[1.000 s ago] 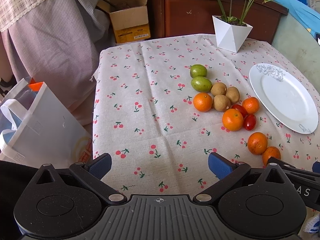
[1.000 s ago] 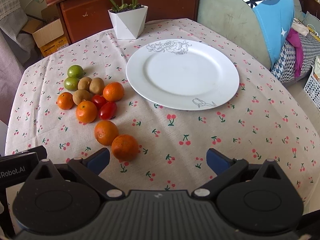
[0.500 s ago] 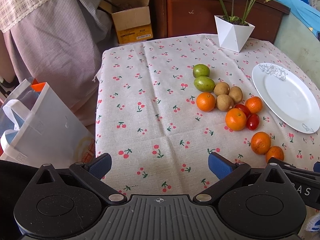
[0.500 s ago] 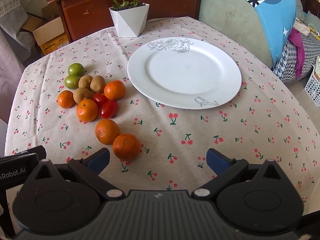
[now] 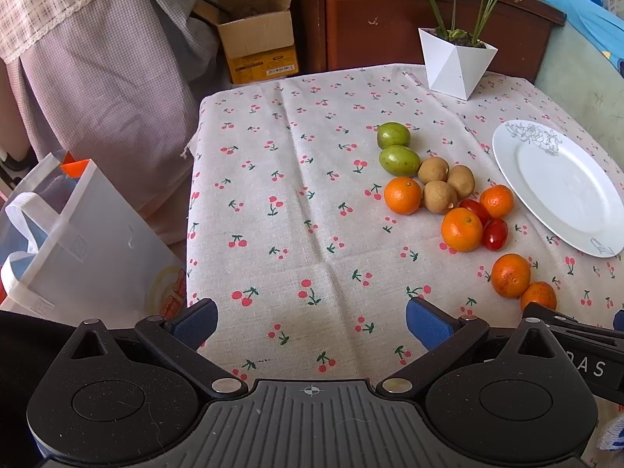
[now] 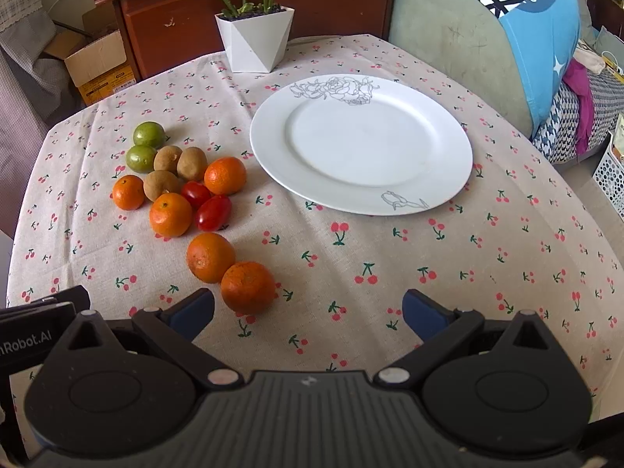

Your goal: Organize fruits

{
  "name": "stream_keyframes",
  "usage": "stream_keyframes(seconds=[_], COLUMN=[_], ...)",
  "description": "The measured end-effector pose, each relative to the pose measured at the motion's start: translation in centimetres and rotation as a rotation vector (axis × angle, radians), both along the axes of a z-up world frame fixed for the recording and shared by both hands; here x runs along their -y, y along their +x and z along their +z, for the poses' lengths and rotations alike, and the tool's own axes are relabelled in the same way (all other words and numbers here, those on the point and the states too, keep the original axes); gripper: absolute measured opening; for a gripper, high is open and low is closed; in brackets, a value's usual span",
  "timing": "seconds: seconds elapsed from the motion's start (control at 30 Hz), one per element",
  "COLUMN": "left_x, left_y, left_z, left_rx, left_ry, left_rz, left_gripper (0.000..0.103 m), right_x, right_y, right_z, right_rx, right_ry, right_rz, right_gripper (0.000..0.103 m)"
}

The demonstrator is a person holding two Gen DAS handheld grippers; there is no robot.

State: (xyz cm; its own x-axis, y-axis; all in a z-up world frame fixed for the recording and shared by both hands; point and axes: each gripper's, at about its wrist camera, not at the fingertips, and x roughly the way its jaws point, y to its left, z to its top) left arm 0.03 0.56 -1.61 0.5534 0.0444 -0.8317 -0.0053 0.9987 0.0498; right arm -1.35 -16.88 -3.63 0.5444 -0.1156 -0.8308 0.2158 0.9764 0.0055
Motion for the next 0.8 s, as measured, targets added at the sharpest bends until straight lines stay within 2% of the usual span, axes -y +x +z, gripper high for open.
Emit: stream_keyframes(seconds=[0.4,0.67,0.8], left_x=[0.2,-0.6,-1.5], left_y=[-0.1,0.1,0.4], left_z=[0.0,-0.2,-0.4], left_rx=[-0.001,-0.009,-0.016], left_ry=[-0.016,-0.039,-0.058], left_rz=[-0.008,0.016,0.043], left_gripper=[0.103,0.103,0.103], right_x=[0.4,2.7,4.1], right_y=[-0.1,-1.1,-2.0], right_z=[-0.1,0.1,0.1], right_rx=[0.000,0.039,0.071], right_ry=[0.011,0.101,0.175], right_rz=[-0.001,-0.013,-0.011], right_gripper=[0.102,0.100,0.091])
